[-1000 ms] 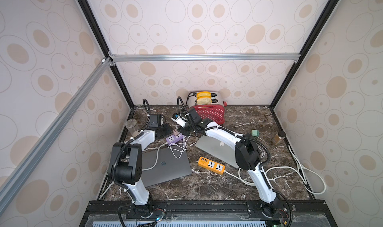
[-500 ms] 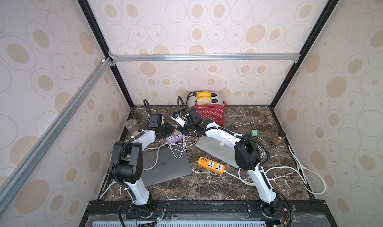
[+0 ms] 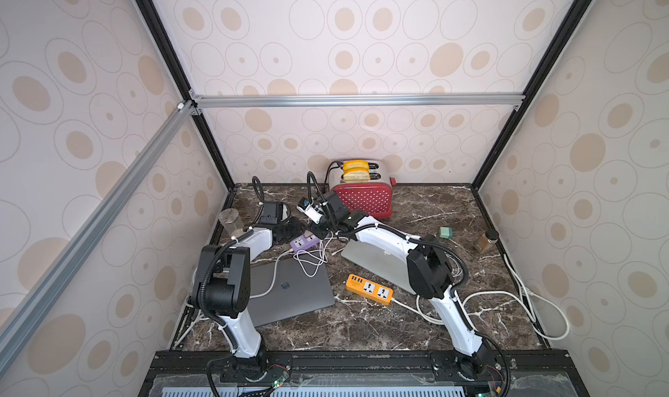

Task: Unplug the laptop charger
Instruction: Remove the charging cable from the plug.

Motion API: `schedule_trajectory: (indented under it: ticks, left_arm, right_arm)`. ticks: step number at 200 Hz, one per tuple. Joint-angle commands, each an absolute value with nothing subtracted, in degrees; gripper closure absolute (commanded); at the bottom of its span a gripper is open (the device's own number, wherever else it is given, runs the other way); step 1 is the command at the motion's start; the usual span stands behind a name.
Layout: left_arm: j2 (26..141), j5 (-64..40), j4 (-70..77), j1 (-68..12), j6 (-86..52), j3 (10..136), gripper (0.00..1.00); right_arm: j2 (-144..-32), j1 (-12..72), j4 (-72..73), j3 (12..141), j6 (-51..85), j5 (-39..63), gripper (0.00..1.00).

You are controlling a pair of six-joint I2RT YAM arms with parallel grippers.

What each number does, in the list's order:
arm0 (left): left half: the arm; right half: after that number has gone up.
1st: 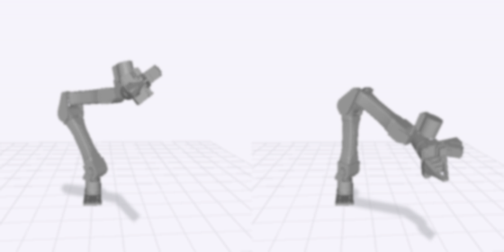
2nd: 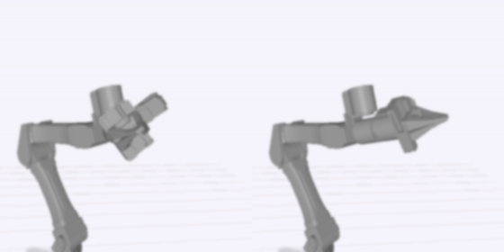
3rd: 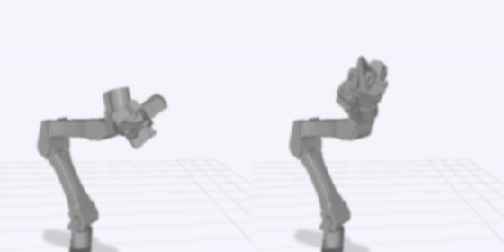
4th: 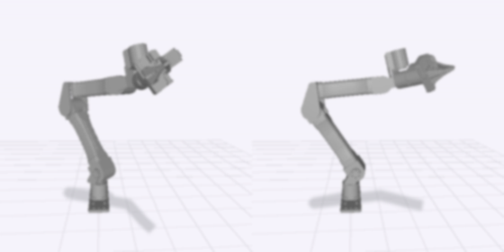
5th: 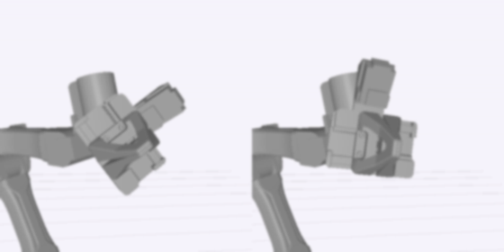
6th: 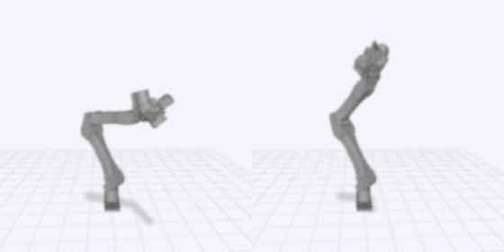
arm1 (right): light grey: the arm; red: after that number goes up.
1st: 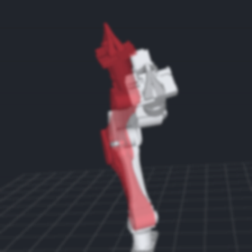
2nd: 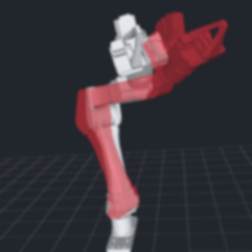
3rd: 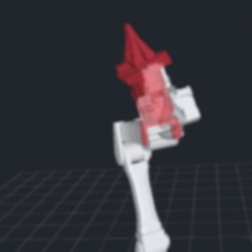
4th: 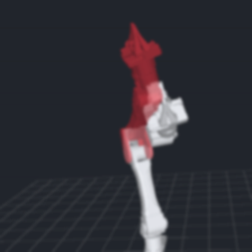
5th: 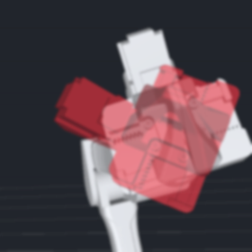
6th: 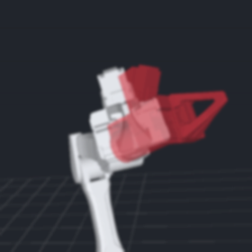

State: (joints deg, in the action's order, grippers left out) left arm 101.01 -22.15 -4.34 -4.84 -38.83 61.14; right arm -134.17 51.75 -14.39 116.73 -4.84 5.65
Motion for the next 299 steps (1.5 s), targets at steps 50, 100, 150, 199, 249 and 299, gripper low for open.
schedule_trajectory:
  ticks: [50, 100, 150, 199, 249, 299]
  left_arm:
    - [102.7, -21.51, -7.51, -4.8, -39.67, 59.06, 0.56]
    - [102.34, -21.58, -7.49, -4.83, -39.6, 58.46, 0.56]
    - [102.36, -21.64, -7.3, -4.82, -39.55, 57.84, 0.56]
    - [102.22, -21.54, -7.46, -4.78, -39.35, 57.66, 0.56]
    - [102.47, -21.75, -7.16, -4.71, -39.38, 57.48, 0.56]
    - [102.43, -22.02, -6.98, -4.81, -39.52, 57.32, 0.56]
  right_arm:
    - [-136.55, 52.13, -12.31, 115.81, -1.29, 3.68, 0.51]
    - [-138.29, 52.24, -11.64, 117.38, -0.59, 3.89, 0.57]
    - [-138.58, 52.94, -7.39, 115.68, -1.0, 1.76, 0.62]
    - [-137.44, 53.0, -6.49, 114.49, -1.14, 0.69, 0.64]
    - [-133.66, 53.03, -6.68, 110.13, -1.93, -0.22, 0.62]
    - [-131.9, 53.04, -5.44, 107.91, -1.82, -1.65, 0.61]
